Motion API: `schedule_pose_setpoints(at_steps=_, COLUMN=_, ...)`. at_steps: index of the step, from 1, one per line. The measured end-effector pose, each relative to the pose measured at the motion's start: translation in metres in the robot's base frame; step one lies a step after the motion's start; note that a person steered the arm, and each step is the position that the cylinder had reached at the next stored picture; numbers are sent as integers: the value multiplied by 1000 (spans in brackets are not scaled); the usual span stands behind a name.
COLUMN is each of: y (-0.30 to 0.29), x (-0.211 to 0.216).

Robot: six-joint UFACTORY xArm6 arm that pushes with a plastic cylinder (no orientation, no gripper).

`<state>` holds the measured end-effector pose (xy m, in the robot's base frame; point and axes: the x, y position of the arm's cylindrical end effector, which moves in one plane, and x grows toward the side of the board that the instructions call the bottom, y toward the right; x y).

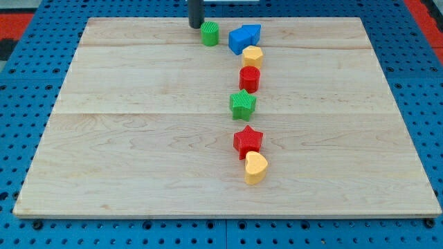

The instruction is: Push the green circle into the blue cube

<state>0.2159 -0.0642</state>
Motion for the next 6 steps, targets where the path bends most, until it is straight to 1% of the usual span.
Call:
schedule_pose_setpoints(at_steps=1, y=-15, x=28)
schedule_pose_setpoints(at_steps=2, y=-8, x=40)
schedule_pose_setpoints(at_steps=3, y=19, x=40)
schedule_pose_setpoints(at_steps=4, y=68, x=38)
schedule_pose_setpoints(at_steps=6, y=62, x=39)
